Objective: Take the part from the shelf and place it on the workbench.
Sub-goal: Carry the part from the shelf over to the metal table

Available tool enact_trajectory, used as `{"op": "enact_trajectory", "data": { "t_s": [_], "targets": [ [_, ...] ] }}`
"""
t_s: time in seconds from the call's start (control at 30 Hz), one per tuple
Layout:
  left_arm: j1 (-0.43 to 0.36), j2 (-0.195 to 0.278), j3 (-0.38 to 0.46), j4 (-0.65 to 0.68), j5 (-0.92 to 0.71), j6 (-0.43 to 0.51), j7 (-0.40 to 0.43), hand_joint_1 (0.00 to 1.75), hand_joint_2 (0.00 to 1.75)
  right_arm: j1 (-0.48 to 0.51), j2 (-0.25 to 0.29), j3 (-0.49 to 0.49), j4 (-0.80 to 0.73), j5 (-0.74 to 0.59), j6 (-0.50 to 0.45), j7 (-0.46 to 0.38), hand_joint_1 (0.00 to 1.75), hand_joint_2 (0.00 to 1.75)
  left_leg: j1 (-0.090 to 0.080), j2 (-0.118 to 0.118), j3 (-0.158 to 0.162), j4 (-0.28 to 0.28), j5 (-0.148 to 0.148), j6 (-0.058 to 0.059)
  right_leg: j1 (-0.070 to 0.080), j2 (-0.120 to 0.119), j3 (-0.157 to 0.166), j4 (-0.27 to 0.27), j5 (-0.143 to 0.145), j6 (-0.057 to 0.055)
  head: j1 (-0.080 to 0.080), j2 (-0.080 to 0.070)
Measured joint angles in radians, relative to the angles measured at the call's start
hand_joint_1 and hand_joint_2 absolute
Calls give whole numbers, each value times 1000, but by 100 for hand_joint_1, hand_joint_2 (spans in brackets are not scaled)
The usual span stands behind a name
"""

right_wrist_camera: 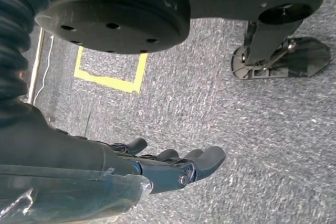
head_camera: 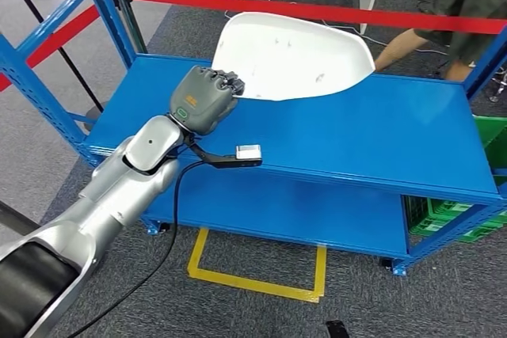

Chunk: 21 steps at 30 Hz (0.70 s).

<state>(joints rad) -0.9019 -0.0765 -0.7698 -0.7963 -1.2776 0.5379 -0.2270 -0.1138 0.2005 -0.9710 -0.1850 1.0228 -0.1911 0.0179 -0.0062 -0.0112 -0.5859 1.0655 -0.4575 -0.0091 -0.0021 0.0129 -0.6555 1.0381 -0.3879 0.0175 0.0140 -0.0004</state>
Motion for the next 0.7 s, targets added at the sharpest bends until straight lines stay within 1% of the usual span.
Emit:
{"op": "enact_trajectory", "data": {
  "t_s": [0.03,0.07,0.1,0.13,0.17,0.2,0.23,0.27,0.3,0.33,0.37,0.4,0.43,0.47,0.5,0.53,0.57,0.6,0.63,0.67,0.7],
  "targets": [
    [-1,1,0,-3,0,1,1,175,175,-1,0,0,0,0,0,0,0,175,-4,0,26,-42,0,3,1,-1,-4,-1,7,4,0,0],
    [-1,1,0,-6,0,1,1,175,175,-1,1,0,0,0,0,0,0,175,-7,0,35,-63,-1,4,1,-2,-7,-3,14,9,0,0],
    [0,2,-1,-7,0,1,1,175,175,-1,1,0,0,0,0,0,0,175,-7,0,31,-70,5,4,0,-3,-9,-7,23,15,-1,0],
    [1,4,-2,-7,0,1,1,175,175,0,1,0,0,0,0,0,0,175,-7,1,27,-75,13,6,-2,-3,-13,-8,24,21,-2,0],
    [1,5,-2,-7,0,1,2,175,175,0,1,0,0,0,0,0,0,175,-5,3,22,-78,23,12,-2,-3,-19,-1,12,26,-2,0],
    [2,6,-2,-7,0,1,2,175,175,0,1,0,0,0,0,0,0,175,-2,5,15,-82,33,17,-3,-4,-29,24,-18,32,-1,0],
    [2,7,-3,-7,1,1,2,175,175,-2,1,0,0,0,0,0,0,175,0,7,6,-83,43,21,-3,-4,-43,70,-61,36,1,0],
    [2,8,-3,-7,1,1,2,175,175,-3,1,0,0,0,0,0,0,175,0,8,-5,-83,52,24,-3,-5,-59,134,-110,40,3,0],
    [3,10,-3,-7,1,1,2,175,175,-5,1,0,0,0,0,0,0,175,0,9,-16,-83,61,25,-4,-5,-72,200,-148,44,3,0],
    [4,11,-3,-7,1,1,2,175,175,-7,1,0,0,1,0,0,0,175,0,9,-29,-83,71,24,-4,-5,-76,249,-167,46,3,0],
    [5,12,-3,-7,1,1,2,175,175,-7,1,0,0,2,0,0,0,175,0,9,-42,-82,81,23,-4,-5,-66,269,-164,48,3,0],
    [6,14,-3,-7,2,1,2,175,175,-7,1,0,0,3,0,0,0,175,1,9,-55,-82,91,21,-5,-6,-39,252,-144,49,3,0],
    [6,16,-3,-7,3,2,2,175,175,-6,1,0,0,4,-1,0,0,175,2,9,-67,-81,101,18,-6,-6,4,203,-118,51,3,0],
    [6,18,-2,-7,5,2,2,175,175,-5,1,0,0,5,-1,0,0,175,2,8,-78,-80,110,14,-7,-5,52,136,-107,52,4,0],
    [5,20,-1,-7,7,2,2,175,175,-3,1,0,0,5,-1,0,0,175,1,8,-86,-78,119,8,-6,-4,96,69,-106,50,3,0],
    [4,22,0,-8,8,3,2,175,175,-2,1,0,0,6,-1,0,0,175,0,7,-92,-77,129,3,-6,-2,125,20,-112,46,3,0],
    [3,24,0,-8,10,3,2,175,175,-1,1,0,0,6,-1,0,0,175,0,7,-96,-78,139,-2,-3,-1,136,-5,-120,40,2,0],
    [2,26,0,-8,10,3,2,175,175,1,1,0,0,6,0,0,0,175,0,7,-98,-81,149,-7,-1,1,136,-12,-116,31,2,0],
    [1,28,0,-9,11,3,2,175,175,2,2,0,0,6,0,-1,0,175,0,8,-100,-83,154,-13,-2,0,128,-11,-108,22,2,0],
    [0,31,0,-9,12,3,2,175,175,3,2,0,0,7,0,-1,0,175,1,8,-106,-79,145,-19,-2,-1,121,-11,-99,12,2,0],
    [-1,34,0,-9,14,3,2,175,175,4,2,0,0,8,-1,-2,0,175,2,8,-116,-58,118,-26,-4,-2,112,-13,-89,3,1,0]
  ]
}}
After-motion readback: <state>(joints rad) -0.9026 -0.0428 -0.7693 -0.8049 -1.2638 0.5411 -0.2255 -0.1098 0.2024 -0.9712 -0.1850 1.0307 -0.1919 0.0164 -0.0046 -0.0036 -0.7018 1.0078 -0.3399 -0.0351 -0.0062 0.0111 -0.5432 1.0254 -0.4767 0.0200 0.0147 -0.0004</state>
